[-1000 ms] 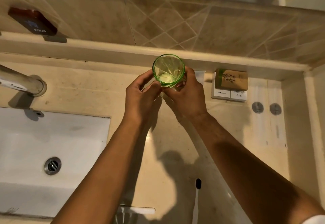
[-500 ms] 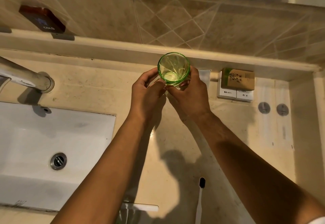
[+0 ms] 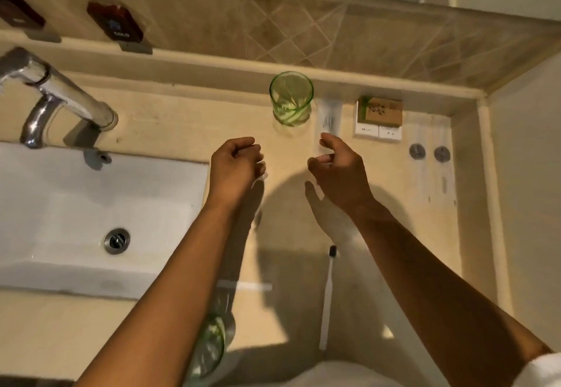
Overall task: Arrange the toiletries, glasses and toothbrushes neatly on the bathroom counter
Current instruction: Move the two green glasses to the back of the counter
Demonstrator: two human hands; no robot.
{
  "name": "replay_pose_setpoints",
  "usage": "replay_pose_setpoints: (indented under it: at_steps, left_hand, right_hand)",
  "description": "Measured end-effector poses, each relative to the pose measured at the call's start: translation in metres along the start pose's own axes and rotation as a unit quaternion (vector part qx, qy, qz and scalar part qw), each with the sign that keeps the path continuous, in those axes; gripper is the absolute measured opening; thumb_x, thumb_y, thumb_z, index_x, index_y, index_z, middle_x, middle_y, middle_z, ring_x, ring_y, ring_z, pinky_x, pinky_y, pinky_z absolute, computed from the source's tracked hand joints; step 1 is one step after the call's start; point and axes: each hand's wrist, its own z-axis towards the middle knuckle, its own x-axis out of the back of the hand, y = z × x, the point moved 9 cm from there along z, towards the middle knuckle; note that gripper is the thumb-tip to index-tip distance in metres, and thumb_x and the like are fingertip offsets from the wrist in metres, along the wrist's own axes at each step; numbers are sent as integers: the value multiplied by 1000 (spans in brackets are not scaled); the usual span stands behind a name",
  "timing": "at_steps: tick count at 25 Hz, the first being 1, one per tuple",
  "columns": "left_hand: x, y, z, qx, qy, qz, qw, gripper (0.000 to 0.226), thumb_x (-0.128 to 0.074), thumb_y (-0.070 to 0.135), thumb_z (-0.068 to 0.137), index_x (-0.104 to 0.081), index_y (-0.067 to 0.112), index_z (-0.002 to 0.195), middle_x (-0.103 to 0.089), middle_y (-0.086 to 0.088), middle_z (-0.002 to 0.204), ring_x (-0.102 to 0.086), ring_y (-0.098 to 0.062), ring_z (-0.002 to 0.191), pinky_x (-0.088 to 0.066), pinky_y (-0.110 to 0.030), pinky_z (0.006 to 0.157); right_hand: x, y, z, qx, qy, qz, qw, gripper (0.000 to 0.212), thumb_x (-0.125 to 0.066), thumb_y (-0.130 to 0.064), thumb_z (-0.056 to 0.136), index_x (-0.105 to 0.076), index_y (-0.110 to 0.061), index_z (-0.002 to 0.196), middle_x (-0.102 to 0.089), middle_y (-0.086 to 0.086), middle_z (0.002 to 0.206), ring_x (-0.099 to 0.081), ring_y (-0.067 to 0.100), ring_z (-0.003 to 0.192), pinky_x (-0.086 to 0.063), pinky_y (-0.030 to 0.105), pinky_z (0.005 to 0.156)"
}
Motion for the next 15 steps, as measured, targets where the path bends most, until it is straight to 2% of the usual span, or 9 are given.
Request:
replay_pose_setpoints:
  at_steps: [2, 3, 4, 6, 9, 11, 15]
  left_hand:
    - [16, -4, -26, -5, -8, 19, 1000, 16, -59, 3, 94, -69, 11, 105, -74, -7, 94, -71, -25, 87, -62, -37, 76]
    - [24, -5, -40, -20, -14, 42, 999, 16, -60, 5, 93, -70, 15, 100, -76, -5, 92, -73, -23, 87, -62, -32, 72]
    - [32, -6, -53, -38, -23, 66, 997, 16, -60, 6, 94, -70, 18, 96, -77, -2, 92, -74, -21, 88, -62, -28, 70]
    - [49, -9, -78, -73, -36, 116, 990, 19, -60, 9, 94, -71, 24, 94, -77, 0, 94, -75, -18, 91, -63, -27, 77]
    - [81, -15, -110, -103, -25, 168, 980, 20, -60, 11, 95, -72, 27, 94, -77, 0, 97, -74, -16, 94, -60, -41, 92]
    - [112, -20, -138, -117, 11, 175, 977, 20, -60, 11, 94, -72, 27, 92, -77, 0, 96, -73, -16, 97, -58, -45, 95]
    - [181, -39, -200, -135, 104, 178, 969, 20, -58, 16, 91, -72, 31, 89, -77, 2, 97, -72, -14, 101, -57, -47, 97]
  right_hand:
    - [-1, 7, -43, 15, -12, 6, 1000, 50, -63, -20, 95, -51, -10, 143, -61, 11, 138, -64, 24, 113, -57, 41, 95]
    - [-3, 9, -66, 27, -18, 6, 999, 48, -62, -21, 95, -54, -9, 140, -62, 12, 135, -64, 25, 114, -57, 44, 94]
    - [-7, 12, -87, 38, -26, 5, 999, 46, -62, -23, 94, -56, -9, 137, -64, 11, 132, -64, 25, 114, -57, 40, 94]
    - [-20, 21, -123, 50, -46, 10, 998, 43, -63, -27, 96, -59, -8, 134, -65, 10, 128, -64, 22, 112, -54, 32, 94]
    - [-50, 36, -164, 9, -93, 26, 995, 38, -62, -19, 95, -60, -17, 133, -65, 5, 129, -64, 14, 108, -53, 32, 94]
    - [-70, 37, -194, 7, -124, 27, 992, 39, -59, -19, 93, -59, -22, 132, -64, 1, 129, -63, 10, 105, -49, 25, 91]
    - [-95, 29, -240, 53, -161, 33, 985, 37, -59, -17, 94, -61, -20, 130, -64, 2, 124, -64, 13, 100, -49, 24, 83]
